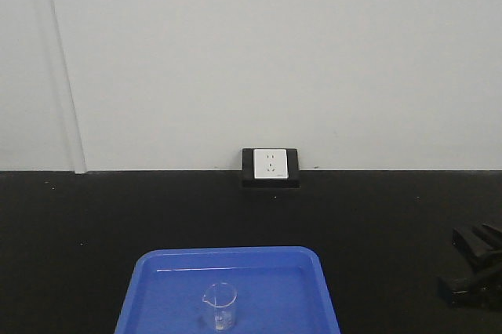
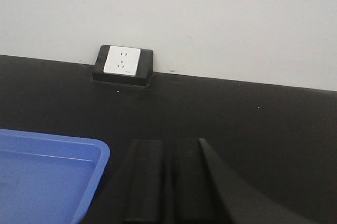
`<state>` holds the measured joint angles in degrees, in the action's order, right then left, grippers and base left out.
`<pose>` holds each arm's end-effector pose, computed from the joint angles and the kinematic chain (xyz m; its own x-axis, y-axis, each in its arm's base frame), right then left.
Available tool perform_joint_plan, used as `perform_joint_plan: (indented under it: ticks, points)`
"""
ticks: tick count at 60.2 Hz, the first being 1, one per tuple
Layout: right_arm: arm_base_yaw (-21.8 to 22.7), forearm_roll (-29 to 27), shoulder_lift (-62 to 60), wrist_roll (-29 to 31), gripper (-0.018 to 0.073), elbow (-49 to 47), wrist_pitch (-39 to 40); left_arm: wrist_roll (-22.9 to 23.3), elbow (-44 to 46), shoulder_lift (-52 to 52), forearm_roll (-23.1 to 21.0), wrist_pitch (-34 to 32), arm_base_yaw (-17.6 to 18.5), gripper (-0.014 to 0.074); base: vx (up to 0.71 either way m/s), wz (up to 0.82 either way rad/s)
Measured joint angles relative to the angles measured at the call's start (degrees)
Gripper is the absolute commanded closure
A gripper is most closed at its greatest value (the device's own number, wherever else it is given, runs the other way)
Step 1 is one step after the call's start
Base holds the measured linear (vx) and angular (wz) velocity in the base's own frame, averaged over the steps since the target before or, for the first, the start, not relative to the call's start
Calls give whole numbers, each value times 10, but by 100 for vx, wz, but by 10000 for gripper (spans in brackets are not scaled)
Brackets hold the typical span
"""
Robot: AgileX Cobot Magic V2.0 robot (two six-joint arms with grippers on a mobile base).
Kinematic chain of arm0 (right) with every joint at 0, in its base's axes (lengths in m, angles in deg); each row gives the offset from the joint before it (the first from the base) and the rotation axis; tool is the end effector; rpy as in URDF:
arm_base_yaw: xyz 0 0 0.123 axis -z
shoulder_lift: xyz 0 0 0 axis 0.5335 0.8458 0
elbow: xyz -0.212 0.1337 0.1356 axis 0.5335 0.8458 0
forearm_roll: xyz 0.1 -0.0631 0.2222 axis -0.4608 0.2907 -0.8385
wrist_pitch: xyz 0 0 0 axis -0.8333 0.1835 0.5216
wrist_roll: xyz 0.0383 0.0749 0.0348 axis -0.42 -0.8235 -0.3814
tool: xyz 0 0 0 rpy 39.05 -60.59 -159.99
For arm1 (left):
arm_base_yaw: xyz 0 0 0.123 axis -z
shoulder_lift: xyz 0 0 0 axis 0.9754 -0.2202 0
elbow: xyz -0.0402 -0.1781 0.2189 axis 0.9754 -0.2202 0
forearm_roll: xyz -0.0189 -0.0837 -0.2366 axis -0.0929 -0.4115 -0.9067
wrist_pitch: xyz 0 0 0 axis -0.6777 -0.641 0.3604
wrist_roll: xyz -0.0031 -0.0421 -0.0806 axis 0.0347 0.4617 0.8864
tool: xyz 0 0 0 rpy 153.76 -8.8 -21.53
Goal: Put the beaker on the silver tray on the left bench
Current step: 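Lower the open right gripper around the clear glass beaker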
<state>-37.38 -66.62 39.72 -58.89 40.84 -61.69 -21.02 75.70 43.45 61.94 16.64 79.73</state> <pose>0.2206 0.0220 0.2894 -0.1912 -0.0421 -0.9806 -0.1183 0.9928 -0.0195 0.0523 -0.0003 0.1700 -0.2889 0.0903 -0.9531 0.0458 0.9957 0.0805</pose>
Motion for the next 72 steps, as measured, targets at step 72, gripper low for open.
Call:
perform_joint_plan:
  ticks: [72]
  points:
    - [-235,114,572,-84,-43,-182,319,0,0,0,0,0,0,595,0,0]
